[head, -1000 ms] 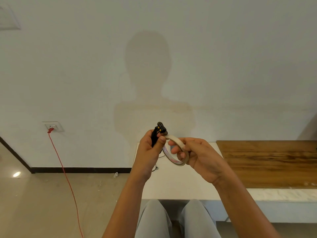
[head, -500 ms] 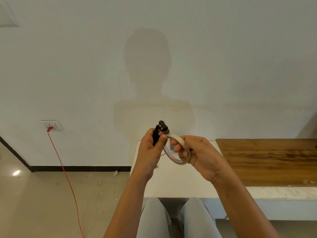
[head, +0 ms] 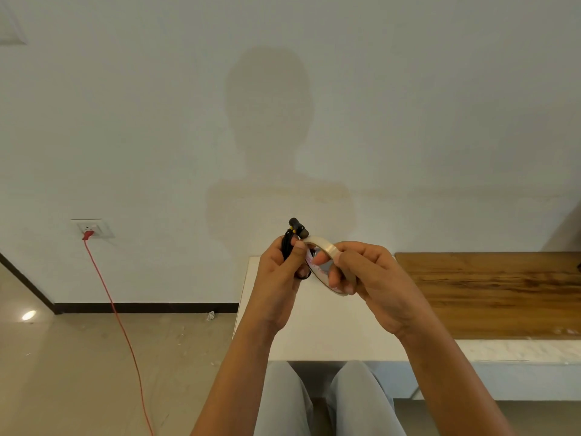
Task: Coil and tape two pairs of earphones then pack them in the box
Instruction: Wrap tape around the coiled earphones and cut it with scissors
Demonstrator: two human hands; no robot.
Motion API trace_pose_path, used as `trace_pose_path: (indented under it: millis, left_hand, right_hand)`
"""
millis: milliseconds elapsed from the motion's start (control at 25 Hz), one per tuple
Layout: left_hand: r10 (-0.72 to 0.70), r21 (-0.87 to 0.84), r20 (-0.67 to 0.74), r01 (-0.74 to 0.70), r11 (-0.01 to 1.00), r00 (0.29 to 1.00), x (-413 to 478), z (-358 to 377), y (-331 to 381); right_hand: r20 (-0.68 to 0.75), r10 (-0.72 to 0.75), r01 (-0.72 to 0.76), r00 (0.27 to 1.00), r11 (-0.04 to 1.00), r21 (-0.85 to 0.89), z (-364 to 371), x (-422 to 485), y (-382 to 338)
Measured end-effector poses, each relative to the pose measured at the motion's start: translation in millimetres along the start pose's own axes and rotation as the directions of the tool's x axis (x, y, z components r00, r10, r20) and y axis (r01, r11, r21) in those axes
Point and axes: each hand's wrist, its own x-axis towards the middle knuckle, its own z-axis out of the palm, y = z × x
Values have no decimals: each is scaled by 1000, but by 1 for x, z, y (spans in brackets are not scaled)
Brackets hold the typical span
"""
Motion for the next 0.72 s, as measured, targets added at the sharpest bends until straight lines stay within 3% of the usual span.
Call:
trace_pose_path:
  millis: [80,360,560,720]
  left_hand:
    - [-23,1,7,23,1000,1000,0,0,4]
    - [37,419,84,-69,905,996,-2,2,25]
    - [-9,535,70,-30,845,997,-3,7,27]
    - [-47,552,29,24,834,998,-2,9,23]
  right_hand:
    - [-43,-3,0,999,998,-70,0,-1,-4]
    - [-116,-24,-13,993,952,-306,-2,4,-3]
    - [-41,-34,18,999,938,-346,-9,8,2]
    - [44,29,-17,999,969,-247,-14,9,2]
